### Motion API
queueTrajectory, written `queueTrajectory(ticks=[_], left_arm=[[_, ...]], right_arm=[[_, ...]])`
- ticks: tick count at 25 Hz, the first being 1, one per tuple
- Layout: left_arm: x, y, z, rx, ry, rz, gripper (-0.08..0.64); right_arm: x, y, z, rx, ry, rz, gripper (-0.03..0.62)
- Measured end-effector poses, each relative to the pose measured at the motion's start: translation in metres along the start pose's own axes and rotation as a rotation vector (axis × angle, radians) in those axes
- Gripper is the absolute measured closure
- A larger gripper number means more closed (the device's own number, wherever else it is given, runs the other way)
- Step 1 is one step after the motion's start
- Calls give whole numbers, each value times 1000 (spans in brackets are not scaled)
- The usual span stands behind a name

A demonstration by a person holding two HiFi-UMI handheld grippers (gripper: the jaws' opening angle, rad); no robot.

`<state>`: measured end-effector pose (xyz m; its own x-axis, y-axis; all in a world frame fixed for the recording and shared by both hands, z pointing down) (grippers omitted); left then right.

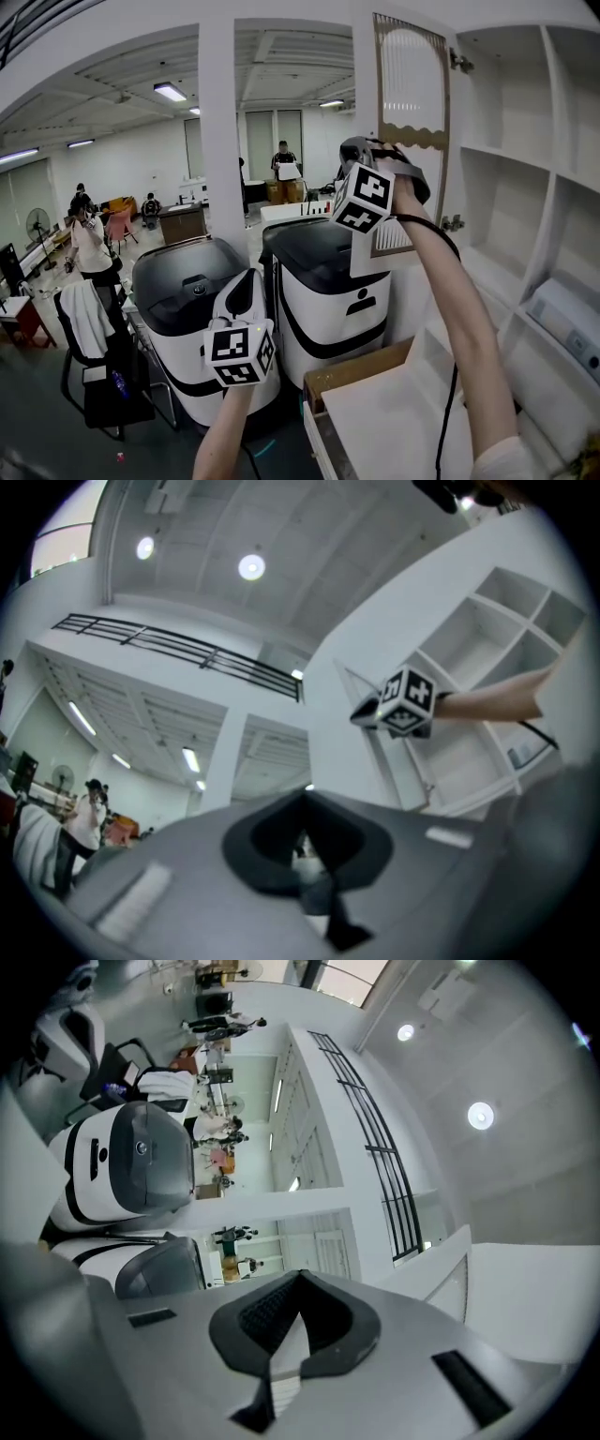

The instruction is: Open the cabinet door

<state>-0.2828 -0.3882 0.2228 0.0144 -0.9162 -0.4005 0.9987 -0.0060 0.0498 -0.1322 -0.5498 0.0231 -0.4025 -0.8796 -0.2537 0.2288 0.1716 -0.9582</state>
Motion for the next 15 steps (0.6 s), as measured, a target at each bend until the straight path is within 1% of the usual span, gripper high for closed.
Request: queueTrajectory(ticks=[5,9,15], left_arm=[[-10,16,-14,-8,25,38,554],[-15,42,-26,-25,50,100,554],[-31,88,-42,-46,81,217,554]], right_arm=[[-55,18,-6,44,58,56,594],[-111,19,-10,50,79,83,594],[-181,16,2,190,89,105,592]])
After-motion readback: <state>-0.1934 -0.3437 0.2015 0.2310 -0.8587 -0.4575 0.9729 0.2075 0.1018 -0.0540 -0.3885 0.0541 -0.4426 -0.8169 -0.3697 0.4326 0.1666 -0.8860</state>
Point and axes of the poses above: the fingertips, and each gripper's own axes: x forward along the fingers, y to its right, z out of its underside, the point moved 6 cm from there along -x, backward along the fingers
